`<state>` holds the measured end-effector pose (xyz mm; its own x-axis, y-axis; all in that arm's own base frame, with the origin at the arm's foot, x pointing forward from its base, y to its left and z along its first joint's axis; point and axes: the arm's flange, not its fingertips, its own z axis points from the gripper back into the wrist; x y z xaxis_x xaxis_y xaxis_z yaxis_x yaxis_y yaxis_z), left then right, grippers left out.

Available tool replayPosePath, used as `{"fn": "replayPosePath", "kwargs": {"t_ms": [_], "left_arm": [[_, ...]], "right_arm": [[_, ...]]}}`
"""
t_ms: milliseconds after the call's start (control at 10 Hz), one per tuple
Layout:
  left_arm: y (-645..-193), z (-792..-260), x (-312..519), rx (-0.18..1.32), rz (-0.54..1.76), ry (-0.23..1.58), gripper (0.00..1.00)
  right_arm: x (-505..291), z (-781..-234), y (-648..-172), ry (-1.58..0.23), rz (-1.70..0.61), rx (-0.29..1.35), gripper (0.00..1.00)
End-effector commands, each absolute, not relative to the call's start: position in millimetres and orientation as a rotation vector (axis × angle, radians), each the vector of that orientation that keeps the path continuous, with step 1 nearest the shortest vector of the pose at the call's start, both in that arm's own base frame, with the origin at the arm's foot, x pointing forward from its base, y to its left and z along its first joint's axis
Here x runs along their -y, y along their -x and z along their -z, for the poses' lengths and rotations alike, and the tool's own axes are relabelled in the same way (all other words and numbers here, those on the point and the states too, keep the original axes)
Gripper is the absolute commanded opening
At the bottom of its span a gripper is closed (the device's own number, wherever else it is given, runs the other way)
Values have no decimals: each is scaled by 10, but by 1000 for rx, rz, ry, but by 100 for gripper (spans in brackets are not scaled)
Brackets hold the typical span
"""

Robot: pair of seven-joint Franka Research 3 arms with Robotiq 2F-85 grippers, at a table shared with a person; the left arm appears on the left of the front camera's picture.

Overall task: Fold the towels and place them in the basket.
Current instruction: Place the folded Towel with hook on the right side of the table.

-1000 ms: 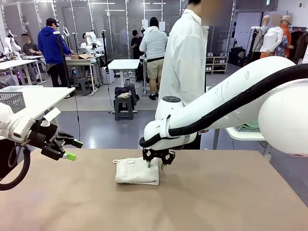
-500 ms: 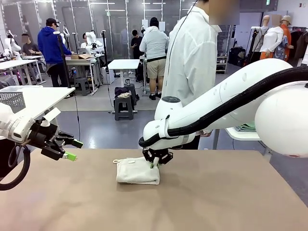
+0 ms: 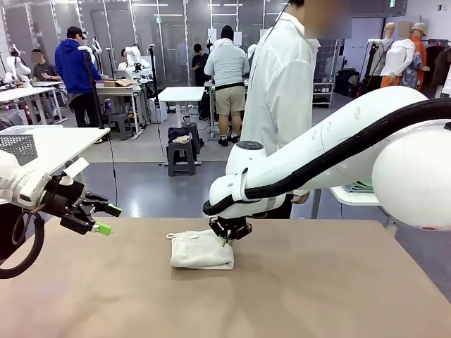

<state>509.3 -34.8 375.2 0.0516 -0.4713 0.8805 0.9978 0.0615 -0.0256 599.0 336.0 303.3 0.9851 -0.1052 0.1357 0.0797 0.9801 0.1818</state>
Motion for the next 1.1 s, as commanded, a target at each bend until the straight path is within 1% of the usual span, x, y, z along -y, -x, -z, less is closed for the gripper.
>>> {"fn": "replayPosePath", "kwargs": {"t_ms": [0, 300, 400, 500, 600, 700, 900, 1000], "left_arm": [[-5089, -3778, 349, 843, 1337, 816, 100], [-5089, -3778, 349, 843, 1337, 816, 100], [-5089, -3778, 349, 843, 1337, 816, 100], [-5089, -3778, 349, 843, 1337, 816, 100], [-5089, -3778, 349, 843, 1337, 816, 100], [-5089, -3778, 349, 843, 1337, 816, 100], [-5089, -3778, 349, 843, 1337, 816, 100], [-5089, -3778, 349, 843, 1337, 816, 100]], "right_arm": [[-3351, -3017, -5991, -182, 93, 159, 0], [-3351, -3017, -5991, -182, 93, 159, 0], [-3364, -3042, -5995, -177, 93, 146, 5], [-3163, -3057, -6011, -193, 41, 223, 5], [-2901, -3088, -6051, -197, 44, 239, 5], [-2598, -3080, -6105, -120, 117, 259, 5], [-1913, -3011, -6243, -99, 184, 247, 5], [-1565, -2974, -6297, -98, 140, 243, 5]]}}
